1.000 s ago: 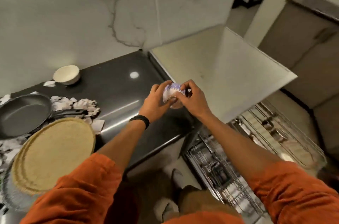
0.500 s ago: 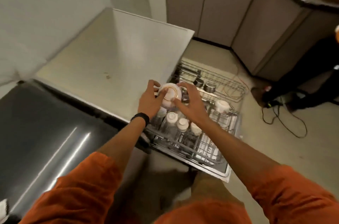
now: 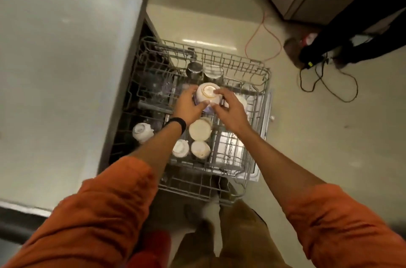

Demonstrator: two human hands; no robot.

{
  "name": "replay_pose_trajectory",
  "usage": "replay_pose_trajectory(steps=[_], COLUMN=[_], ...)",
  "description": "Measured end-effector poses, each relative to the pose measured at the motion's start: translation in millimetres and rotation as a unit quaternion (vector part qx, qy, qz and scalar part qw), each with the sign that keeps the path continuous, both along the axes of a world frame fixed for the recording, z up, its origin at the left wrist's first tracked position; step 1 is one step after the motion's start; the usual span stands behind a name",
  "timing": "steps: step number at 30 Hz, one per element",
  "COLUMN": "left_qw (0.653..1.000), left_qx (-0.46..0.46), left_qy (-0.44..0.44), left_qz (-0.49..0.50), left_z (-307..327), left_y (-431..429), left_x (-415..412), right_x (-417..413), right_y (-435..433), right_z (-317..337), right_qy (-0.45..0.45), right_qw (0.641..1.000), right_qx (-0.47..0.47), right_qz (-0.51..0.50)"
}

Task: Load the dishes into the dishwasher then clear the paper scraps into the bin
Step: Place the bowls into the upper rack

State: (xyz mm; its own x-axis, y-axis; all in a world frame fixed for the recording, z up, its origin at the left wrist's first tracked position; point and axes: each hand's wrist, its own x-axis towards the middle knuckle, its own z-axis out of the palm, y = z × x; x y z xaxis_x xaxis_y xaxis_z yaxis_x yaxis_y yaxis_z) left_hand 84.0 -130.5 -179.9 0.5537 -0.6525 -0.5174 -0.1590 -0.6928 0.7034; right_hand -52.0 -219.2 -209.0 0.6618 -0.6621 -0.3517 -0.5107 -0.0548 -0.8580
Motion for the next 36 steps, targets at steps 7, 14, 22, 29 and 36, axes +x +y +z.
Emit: replay_pose_trajectory(steps=[7, 14, 22, 29, 36], left_qw=[0.998, 0.991, 0.993, 0.987, 0.971], left_qx=[0.065, 0.109, 0.082, 0.052, -0.013], left_qy=[-0.003, -0.058, -0.059, -0.133, -0.236], left_qz=[-0.017, -0.049, -0.068, -0.075, -0.021], left_z=[-66.7, -87.5, -26.3, 61.6, 162.1], left_y=[-11.4, -9.0, 15.5, 79.4, 185.8], left_x=[21.0, 25.5, 23.2, 12.6, -3.6], right_x=[26.0, 41.2, 39.0, 39.3, 41.5], right_y=[-7.4, 0.4, 15.5, 63.5, 143.7], right_z=[-45.0, -71.4, -26.0, 57.2, 160.7], right_qy=[0.093, 0.152, 0.139, 0.072, -0.012], right_qw=[0.994, 0.983, 0.982, 0.98, 0.964], right_qx=[0.048, 0.023, -0.047, -0.122, -0.194], right_qz=[0.038, 0.103, 0.123, 0.143, 0.182])
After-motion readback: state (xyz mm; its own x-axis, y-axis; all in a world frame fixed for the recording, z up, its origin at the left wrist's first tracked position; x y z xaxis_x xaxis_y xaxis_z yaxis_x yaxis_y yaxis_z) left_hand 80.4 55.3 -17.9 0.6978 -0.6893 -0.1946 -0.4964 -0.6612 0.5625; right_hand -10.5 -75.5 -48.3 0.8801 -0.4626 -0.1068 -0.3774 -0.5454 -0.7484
